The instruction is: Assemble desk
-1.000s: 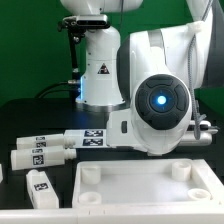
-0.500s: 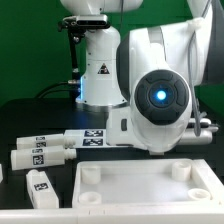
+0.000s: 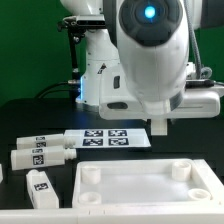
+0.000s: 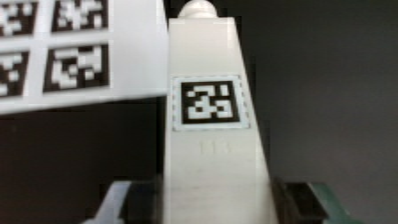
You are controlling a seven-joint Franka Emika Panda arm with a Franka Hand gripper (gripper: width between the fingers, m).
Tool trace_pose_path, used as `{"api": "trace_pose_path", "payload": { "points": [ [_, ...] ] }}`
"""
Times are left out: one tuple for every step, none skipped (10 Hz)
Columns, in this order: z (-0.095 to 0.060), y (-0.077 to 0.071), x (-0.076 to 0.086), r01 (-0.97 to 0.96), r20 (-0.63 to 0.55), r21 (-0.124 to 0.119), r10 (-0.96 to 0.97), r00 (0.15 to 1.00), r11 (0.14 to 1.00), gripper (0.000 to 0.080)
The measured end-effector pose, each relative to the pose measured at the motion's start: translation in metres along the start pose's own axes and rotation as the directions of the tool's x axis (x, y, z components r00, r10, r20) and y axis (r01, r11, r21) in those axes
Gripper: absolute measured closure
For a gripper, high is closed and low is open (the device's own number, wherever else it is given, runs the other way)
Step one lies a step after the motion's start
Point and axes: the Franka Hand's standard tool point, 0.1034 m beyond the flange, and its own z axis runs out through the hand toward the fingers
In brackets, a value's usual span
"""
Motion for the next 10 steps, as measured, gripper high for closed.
{"api": "trace_pose_path", "payload": {
  "points": [
    [-0.002,-0.001,0.001,0.001,-0.071,0.003,-0.001,0.998,1.000,0.0515],
    [-0.005,-0.002,0.000,0.003,-0.113,0.005,-0.003,0.994,1.000,0.0515],
    [-0.029,-0.006,0.002,0.024,-0.164,0.012,-0.022,0.986,1.000,0.0515],
    [-0.069,-0.007,0.005,0.064,-0.228,0.022,-0.057,0.972,0.998,0.0515],
    [-0.099,-0.010,0.011,0.081,-0.293,0.030,-0.068,0.954,0.996,0.0515],
    [-0.116,-0.016,0.014,0.089,-0.393,0.032,-0.069,0.917,0.995,0.0515],
    [-0.109,-0.015,0.014,0.089,-0.468,0.030,-0.065,0.882,0.996,0.0515],
    [-0.103,-0.013,0.014,0.087,-0.513,0.027,-0.060,0.856,0.996,0.0515],
    [-0.110,-0.018,0.019,0.090,-0.570,0.017,-0.064,0.819,0.996,0.0515],
    [-0.126,-0.034,0.029,0.116,-0.655,-0.025,-0.104,0.748,0.993,0.0515]
  ]
}}
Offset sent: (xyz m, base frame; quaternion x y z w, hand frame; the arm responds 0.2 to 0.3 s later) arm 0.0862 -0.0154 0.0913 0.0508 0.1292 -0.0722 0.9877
